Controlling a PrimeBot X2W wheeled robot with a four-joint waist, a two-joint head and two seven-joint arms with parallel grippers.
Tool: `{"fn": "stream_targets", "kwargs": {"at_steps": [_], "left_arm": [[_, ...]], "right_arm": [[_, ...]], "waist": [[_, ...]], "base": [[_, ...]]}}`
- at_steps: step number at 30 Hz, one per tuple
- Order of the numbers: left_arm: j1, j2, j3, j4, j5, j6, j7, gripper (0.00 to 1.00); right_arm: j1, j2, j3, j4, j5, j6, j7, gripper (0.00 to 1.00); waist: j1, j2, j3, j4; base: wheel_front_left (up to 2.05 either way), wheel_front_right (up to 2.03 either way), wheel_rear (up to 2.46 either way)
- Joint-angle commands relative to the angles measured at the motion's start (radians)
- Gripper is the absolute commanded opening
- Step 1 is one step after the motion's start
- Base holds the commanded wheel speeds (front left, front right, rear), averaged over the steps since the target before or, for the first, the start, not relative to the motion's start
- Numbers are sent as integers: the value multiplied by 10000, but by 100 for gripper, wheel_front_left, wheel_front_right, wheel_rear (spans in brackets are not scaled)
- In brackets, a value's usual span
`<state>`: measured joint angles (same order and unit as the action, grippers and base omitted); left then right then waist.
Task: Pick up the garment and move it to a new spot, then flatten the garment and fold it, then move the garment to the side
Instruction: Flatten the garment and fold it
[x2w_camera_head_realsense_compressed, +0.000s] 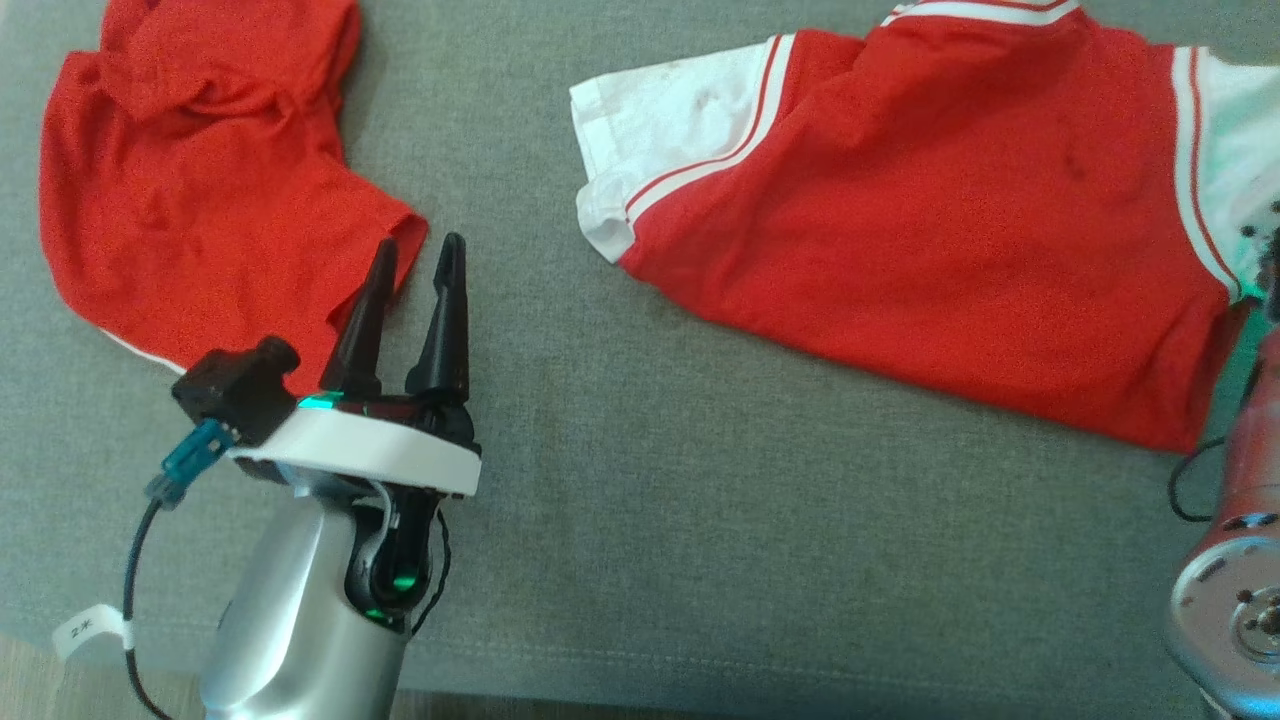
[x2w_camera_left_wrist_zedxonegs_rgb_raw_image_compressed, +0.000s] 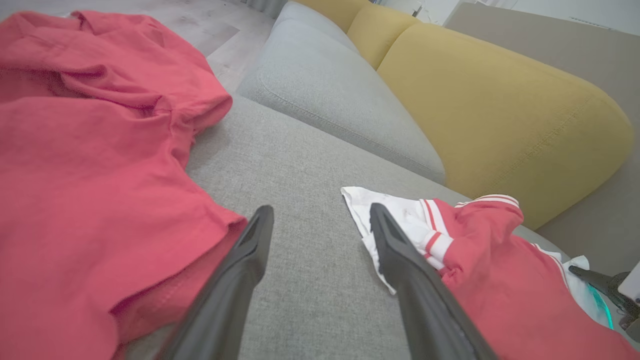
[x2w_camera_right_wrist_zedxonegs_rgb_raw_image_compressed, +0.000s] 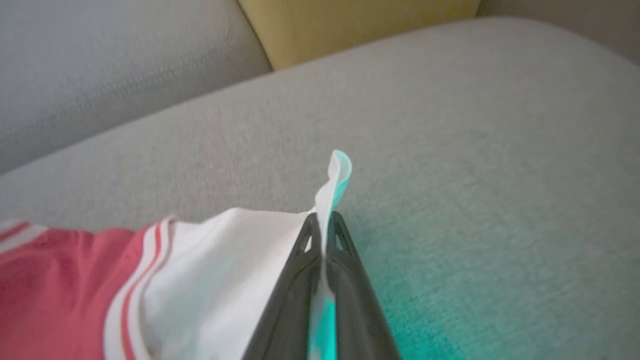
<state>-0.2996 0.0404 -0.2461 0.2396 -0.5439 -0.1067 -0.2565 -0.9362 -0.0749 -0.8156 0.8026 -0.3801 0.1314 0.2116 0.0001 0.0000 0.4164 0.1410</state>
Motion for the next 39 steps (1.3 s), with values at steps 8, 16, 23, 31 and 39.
{"fn": "stream_targets", "kwargs": {"at_steps": [8, 16, 23, 31, 39], "left_arm": [[9, 99, 167, -211, -156, 46, -53, 100], [478, 99, 101, -277, -391, 281, -53, 100], [929, 99, 92, -297, -362, 440, -53, 100], [1307, 99, -42, -312, -308, 577, -53, 100], [1654, 99, -21, -324, -223, 695, -53, 100]], "right_arm": [[-1139, -1040, 417, -476, 272, -7, -1863, 0], [-1639, -1235, 1712, -455, 284, -7, -3417, 0], [-1149, -313, 4913, 204, 1892, -7, -4230, 0], [526, 206, 9937, -719, 5305, -7, -4225, 0], [2768, 238, 13428, -3169, 7923, -7, -2935, 0]], "waist": [[-1, 0, -1002, -65], [-1, 0, -1962, 120], [-1, 0, -2785, 307], [-1, 0, -3467, 670], [-1, 0, -3851, 841]], "base": [[0, 0, 0], [0, 0, 0], [0, 0, 0], [0, 0, 0], [0, 0, 0]]}}
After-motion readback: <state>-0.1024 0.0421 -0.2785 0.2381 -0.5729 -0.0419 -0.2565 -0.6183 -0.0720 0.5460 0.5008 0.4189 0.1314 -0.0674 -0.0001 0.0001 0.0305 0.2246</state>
